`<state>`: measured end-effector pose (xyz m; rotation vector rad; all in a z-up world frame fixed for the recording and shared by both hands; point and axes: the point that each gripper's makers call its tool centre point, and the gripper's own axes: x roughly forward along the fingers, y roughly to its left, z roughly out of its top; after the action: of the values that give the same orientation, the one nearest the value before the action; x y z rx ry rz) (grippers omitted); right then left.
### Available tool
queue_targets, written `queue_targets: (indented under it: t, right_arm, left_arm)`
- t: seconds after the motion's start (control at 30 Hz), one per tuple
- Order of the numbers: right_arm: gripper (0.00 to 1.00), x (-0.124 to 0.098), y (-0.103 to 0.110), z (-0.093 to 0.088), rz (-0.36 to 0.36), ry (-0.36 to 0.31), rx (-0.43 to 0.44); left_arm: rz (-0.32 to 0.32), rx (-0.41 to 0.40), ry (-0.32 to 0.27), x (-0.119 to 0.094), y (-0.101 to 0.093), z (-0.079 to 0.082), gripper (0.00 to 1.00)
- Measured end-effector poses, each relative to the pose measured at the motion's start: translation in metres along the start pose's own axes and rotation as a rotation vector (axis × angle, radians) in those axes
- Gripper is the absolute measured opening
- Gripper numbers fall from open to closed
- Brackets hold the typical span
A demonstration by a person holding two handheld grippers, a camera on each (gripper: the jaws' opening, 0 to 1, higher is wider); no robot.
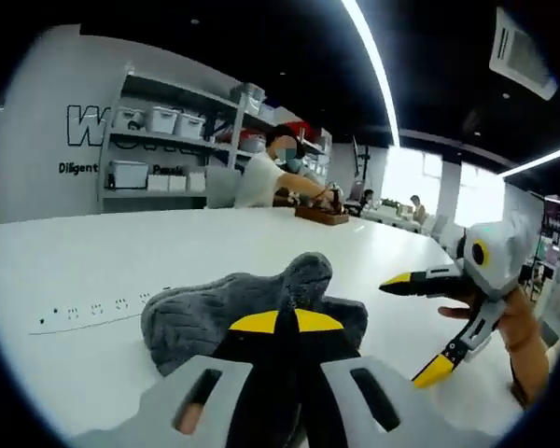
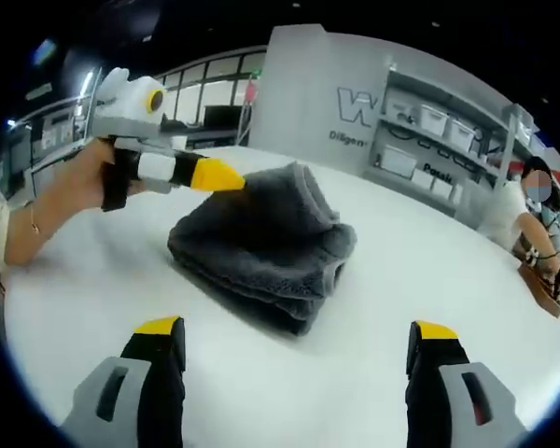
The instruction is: Open the folded towel by lifting each exposed corner and separating the folded layers until the towel lies flat within the target outline without major curled edges
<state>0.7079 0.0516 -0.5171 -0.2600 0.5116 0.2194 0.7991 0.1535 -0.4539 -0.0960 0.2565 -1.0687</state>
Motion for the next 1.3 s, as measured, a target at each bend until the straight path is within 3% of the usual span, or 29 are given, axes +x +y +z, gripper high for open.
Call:
queue_targets:
  t: [0.27, 0.37, 0.47, 0.63, 0.73, 1.3]
  right_arm:
    - [0.98, 0.001, 0.001, 0.002, 0.003, -0.005, -0.003]
    - [0.98, 0.001, -0.001, 0.001, -0.003, -0.003, 0.002]
    - [0.98, -0.001, -0.002, 0.002, -0.007, -0.008, 0.005]
    - [0.98, -0.001, -0.001, 0.002, -0.006, -0.005, -0.001]
    - [0.98, 0.0, -0.001, 0.0, -0.005, 0.0, -0.003]
    - [0.97, 0.002, 0.0, -0.001, -0.004, 0.006, -0.003]
  left_arm:
    - [0.17, -0.15, -0.114, -0.03, 0.041, 0.01, 0.03]
    - [0.26, -0.141, -0.151, -0.044, 0.058, 0.009, 0.03]
    - [0.305, -0.238, -0.188, -0.054, 0.07, 0.003, 0.03]
    - [0.444, -0.233, -0.211, -0.077, 0.089, -0.01, 0.03]
    - [0.493, -0.296, -0.237, -0.088, 0.097, -0.018, 0.03]
    - [0.615, -0.412, -0.22, -0.12, 0.117, -0.056, 0.03]
